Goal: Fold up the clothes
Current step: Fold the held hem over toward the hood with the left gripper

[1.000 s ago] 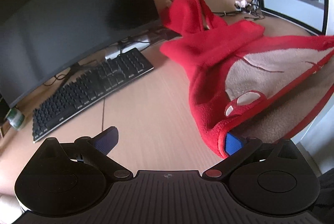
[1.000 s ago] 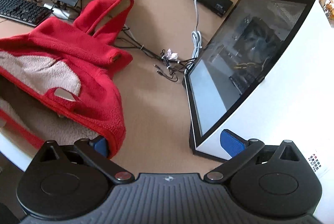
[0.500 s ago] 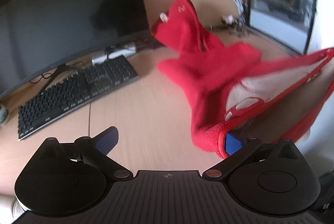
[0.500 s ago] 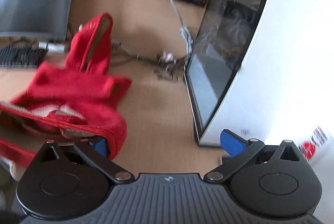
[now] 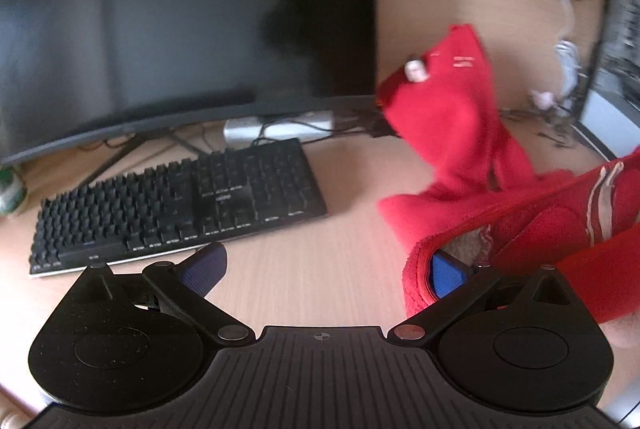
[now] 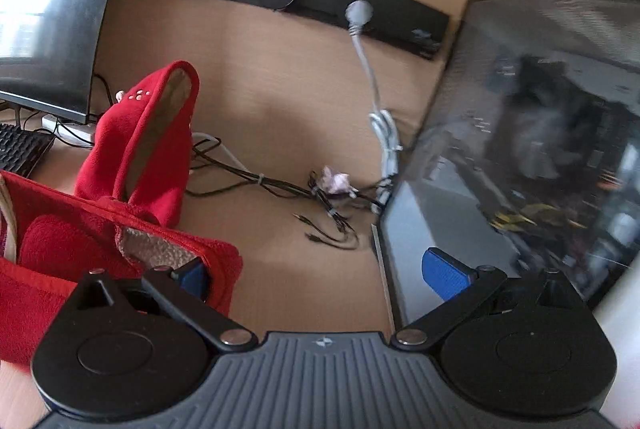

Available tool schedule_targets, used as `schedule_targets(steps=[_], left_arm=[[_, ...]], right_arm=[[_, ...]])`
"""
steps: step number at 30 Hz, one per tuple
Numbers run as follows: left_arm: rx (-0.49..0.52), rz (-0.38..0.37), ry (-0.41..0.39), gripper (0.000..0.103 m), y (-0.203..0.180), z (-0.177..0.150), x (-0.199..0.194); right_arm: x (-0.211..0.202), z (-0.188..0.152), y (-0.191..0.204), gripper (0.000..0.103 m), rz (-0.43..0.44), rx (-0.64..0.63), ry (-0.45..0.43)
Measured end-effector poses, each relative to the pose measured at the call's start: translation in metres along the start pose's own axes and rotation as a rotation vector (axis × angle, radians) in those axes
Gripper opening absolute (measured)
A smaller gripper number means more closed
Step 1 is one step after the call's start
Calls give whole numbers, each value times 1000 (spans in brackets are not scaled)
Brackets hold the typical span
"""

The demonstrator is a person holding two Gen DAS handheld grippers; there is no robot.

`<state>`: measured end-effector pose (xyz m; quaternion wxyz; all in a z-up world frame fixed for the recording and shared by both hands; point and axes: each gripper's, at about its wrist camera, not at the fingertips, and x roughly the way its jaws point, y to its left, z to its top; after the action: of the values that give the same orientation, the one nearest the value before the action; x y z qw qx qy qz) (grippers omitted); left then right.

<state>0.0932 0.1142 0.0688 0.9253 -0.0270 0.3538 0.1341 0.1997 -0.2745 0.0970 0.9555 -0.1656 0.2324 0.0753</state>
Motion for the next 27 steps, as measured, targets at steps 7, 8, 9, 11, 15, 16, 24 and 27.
schedule_targets(steps=[7, 8, 9, 11, 15, 16, 24, 27], left_arm=[[-15, 83, 118, 103, -12, 19, 64], [-20, 90, 147, 103, -12, 19, 74], [-22, 97, 173, 103, -13, 17, 84], [-20, 110, 221, 103, -15, 12, 101], [3, 106, 274, 103, -16, 8, 121], [20, 101, 280, 103, -17, 8, 125], [131, 78, 266, 103, -27, 19, 148], [155, 76, 239, 103, -33, 30, 152]], right_arm=[[100, 13, 7, 103, 64, -20, 92], [114, 11, 10, 103, 72, -29, 115], [128, 7, 13, 103, 83, -38, 142], [150, -2, 20, 103, 99, -55, 191], [171, -15, 23, 103, 133, -13, 245], [173, -17, 24, 103, 134, -9, 245], [165, -34, 14, 103, 114, 15, 281], [159, -46, 4, 103, 105, 73, 320]])
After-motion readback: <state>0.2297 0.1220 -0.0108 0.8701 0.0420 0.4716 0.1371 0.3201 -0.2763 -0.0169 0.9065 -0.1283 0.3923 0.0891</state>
